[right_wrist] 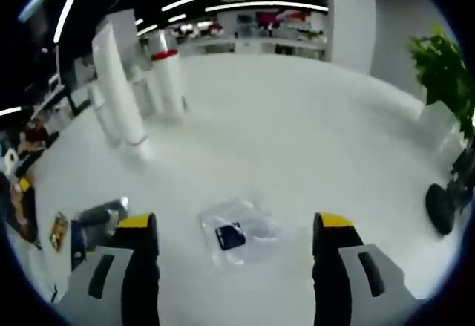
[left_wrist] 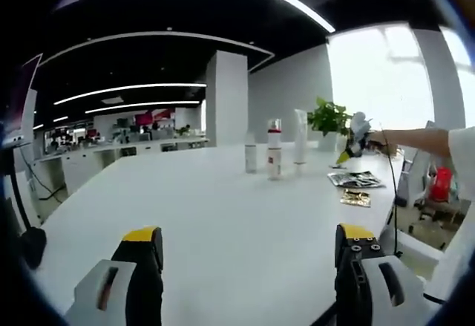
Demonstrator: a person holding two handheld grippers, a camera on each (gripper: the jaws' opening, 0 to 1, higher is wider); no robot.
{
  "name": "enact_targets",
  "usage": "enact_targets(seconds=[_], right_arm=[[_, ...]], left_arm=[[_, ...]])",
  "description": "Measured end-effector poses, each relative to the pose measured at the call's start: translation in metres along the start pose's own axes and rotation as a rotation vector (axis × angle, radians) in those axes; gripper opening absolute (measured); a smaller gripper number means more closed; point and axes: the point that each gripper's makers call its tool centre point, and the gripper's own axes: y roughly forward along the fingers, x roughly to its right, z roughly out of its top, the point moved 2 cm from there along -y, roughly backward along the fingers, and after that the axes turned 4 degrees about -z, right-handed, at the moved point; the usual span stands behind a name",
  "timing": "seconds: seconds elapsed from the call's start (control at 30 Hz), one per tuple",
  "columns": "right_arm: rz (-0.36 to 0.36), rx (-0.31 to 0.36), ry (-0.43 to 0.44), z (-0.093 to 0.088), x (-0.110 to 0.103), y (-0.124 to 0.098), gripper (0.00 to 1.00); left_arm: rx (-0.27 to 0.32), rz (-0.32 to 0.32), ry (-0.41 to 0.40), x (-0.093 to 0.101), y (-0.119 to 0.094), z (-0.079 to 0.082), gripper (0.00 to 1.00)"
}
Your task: Arrange the skincare products in the storage area until every visible bottle or jar stands upright without overlapping.
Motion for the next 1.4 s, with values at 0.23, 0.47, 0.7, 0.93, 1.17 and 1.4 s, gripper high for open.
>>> enact_targets(seconds=[0.23,0.47,0.7,0.93,1.17,1.4], right_arm=[[-0.035,-0.012,0.018,-0.008,0.011,0.004,0.74],[-0.078,-0.003,-0.037,-0.008,0.015,0.005,0.60],[-0.068,0.013,-0.033,-0.004,0.015,0.006,0.57],[-0.070,0.001,-0.034,-0.003,0.008,0.001,0.41],[-0.087,-0.015,-0.047,0.001,0.010,0.001,0.39],[-0.123,0.032,-0.007,0.015,0.018,-0.008,0.20]], left_arm=[[-0.007,-0.001,0.003,0.001,0.000,-0.002,0.99],[-0.014,-0.006,0.011,0.004,0.002,-0.003,0.99],[-0.013,-0.005,0.015,0.004,0.001,-0.003,0.99],[-0.013,0.001,0.014,0.002,-0.001,-0.003,0.99],[0.001,0.002,0.011,0.002,-0.003,0.001,0.99],[0.006,0.015,0.010,-0.002,-0.005,0.002,0.99]])
